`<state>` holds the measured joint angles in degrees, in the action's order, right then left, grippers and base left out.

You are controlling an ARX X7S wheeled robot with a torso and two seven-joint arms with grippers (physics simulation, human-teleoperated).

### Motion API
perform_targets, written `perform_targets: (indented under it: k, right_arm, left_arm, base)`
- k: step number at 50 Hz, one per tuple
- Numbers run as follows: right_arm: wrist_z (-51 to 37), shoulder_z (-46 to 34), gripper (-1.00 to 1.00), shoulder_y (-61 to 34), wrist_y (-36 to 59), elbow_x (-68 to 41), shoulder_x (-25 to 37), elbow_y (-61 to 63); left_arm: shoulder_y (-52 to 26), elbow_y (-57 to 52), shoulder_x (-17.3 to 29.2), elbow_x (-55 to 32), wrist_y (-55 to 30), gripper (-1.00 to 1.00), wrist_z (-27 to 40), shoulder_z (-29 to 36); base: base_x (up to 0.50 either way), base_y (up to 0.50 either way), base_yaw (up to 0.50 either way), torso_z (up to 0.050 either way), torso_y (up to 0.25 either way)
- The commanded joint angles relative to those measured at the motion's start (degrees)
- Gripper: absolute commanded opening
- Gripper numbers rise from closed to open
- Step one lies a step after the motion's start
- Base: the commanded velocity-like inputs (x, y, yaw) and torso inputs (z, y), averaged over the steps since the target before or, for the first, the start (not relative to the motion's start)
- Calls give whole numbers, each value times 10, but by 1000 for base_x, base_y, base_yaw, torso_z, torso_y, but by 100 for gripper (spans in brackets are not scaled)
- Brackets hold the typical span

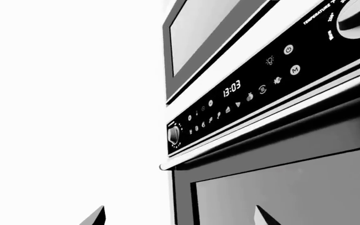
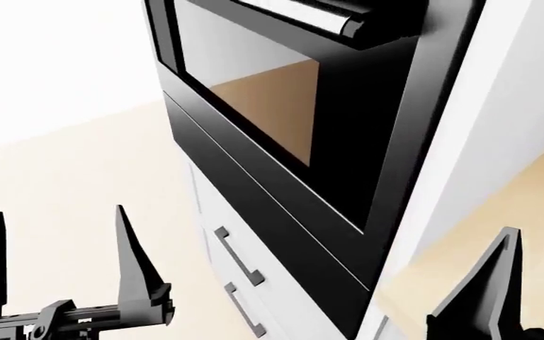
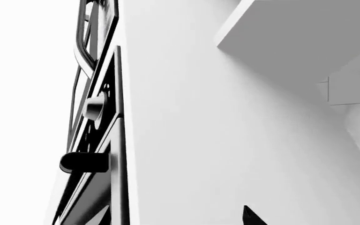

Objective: Open the oven door

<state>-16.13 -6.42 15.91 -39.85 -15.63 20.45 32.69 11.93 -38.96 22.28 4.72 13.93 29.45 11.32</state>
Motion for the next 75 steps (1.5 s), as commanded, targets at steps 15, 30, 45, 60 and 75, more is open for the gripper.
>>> perform_targets:
  k: [15,30,45,60,75]
  right_arm:
    - [-3,-1,100,-1,-3,2,1,-2]
    - [-3,-3,100,2,-8,-1,4,1]
    - [-4,-5,100,2,-6,-1,8,4]
    - [-7,-5,100,3,-6,-1,9,6]
    - [-8,-6,100,3,-7,0,10,3]
  left_arm:
    - [1,-1,3,1,0,100,4,2]
    - [-18,-52,40,38,-63,100,-36,1]
    - [-163,-148,138,69,-261,100,-193,-14]
    - [-327,-143,246,61,-341,100,-378,23]
    - [-510,-62,270,25,-363,100,-530,81]
  base:
    - [0,0,0,0,0]
    - [0,0,0,0,0]
    - [0,0,0,0,0]
    - [0,0,0,0,0]
    - [0,0,0,0,0]
